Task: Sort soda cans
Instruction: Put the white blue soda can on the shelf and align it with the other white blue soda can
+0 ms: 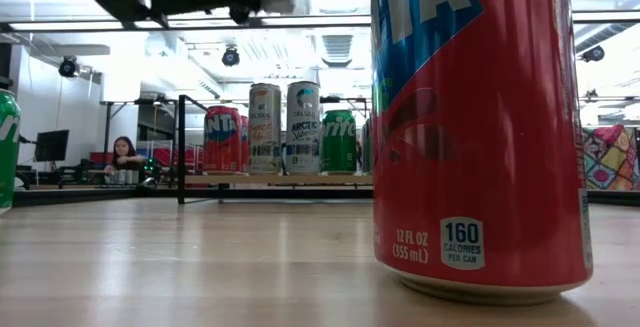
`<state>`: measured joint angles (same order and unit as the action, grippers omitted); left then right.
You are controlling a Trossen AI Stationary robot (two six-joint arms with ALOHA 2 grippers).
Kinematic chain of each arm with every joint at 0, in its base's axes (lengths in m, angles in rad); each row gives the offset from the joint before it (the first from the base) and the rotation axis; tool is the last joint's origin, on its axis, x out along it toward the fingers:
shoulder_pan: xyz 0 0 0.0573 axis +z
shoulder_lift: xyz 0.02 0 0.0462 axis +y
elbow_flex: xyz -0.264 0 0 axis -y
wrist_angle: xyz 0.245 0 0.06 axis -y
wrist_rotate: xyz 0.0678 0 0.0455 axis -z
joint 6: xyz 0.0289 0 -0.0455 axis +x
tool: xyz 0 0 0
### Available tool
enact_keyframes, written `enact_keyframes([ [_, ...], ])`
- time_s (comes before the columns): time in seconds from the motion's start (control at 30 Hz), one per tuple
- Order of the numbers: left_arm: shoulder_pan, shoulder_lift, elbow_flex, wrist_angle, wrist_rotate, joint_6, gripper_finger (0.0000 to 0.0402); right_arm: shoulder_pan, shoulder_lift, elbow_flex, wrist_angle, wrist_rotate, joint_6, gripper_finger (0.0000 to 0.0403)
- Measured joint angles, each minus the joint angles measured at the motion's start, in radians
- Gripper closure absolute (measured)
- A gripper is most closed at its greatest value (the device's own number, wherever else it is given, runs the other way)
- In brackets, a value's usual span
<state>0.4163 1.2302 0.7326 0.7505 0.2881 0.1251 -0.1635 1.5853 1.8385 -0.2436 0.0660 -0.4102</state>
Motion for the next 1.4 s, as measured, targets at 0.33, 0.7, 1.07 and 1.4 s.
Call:
enact_keyframes([
  [0.33,-0.152,-0.089,-0.156,0.332,0.064,-0.084,0.0167,0.030,-0.151,-0.168,-0.074,-0.213,0.177,0.0068],
  [0.7,-0.234,-0.056,-0.155,0.358,-0.016,-0.094,0.0167,0.087,-0.155,-0.459,0.223,-0.119,0.188,0.0067],
  [1.07,-0.233,0.080,-0.058,0.357,-0.021,-0.098,0.0167,0.089,-0.142,-0.465,0.218,-0.120,0.186,0.0067],
  [1.4,-0.235,0.188,0.046,0.378,-0.018,-0.104,0.0167,0.086,-0.141,-0.465,0.216,-0.112,0.170,0.0067],
])
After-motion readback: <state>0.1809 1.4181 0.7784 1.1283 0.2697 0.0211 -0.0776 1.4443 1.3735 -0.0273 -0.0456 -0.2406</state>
